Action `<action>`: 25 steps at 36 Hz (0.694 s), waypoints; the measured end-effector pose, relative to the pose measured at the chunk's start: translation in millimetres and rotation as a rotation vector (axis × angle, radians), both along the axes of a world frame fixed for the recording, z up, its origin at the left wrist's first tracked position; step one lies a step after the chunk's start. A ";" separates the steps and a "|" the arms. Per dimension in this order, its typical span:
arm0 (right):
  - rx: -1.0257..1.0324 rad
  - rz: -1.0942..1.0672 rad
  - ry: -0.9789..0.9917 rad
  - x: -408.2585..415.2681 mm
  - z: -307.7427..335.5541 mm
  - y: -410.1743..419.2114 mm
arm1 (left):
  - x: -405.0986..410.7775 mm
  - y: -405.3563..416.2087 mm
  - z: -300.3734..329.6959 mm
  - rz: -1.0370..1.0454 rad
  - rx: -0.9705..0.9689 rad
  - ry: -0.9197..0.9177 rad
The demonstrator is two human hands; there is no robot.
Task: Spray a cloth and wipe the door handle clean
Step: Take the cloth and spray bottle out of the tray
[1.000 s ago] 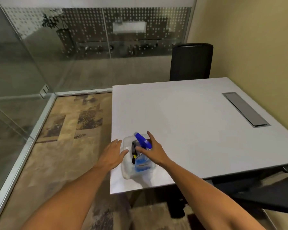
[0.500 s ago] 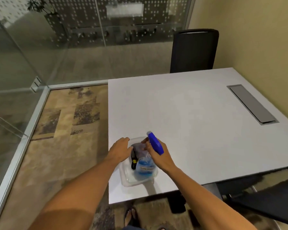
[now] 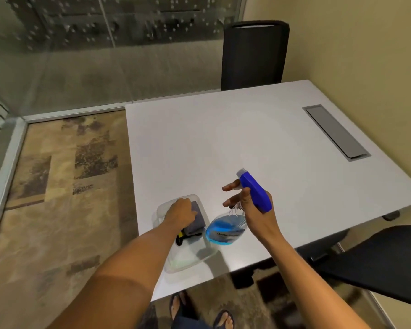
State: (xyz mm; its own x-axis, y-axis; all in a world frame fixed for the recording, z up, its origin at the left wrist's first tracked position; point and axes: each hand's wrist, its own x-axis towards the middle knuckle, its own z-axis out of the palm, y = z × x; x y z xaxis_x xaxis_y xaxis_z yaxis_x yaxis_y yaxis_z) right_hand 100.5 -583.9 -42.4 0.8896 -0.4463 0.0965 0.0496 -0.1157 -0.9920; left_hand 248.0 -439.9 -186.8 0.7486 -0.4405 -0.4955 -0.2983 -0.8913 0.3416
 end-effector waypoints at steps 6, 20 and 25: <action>-0.037 -0.025 0.049 -11.9 -7.2 -13.0 | -4.3 -9.6 -4.8 0.093 -0.002 -0.033; -0.096 0.028 0.146 -33.0 -23.7 -23.7 | -7.3 -7.9 8.2 0.373 -0.008 0.264; -0.082 0.051 0.149 -34.3 -22.6 -22.7 | -11.9 3.1 19.3 0.610 -0.235 0.440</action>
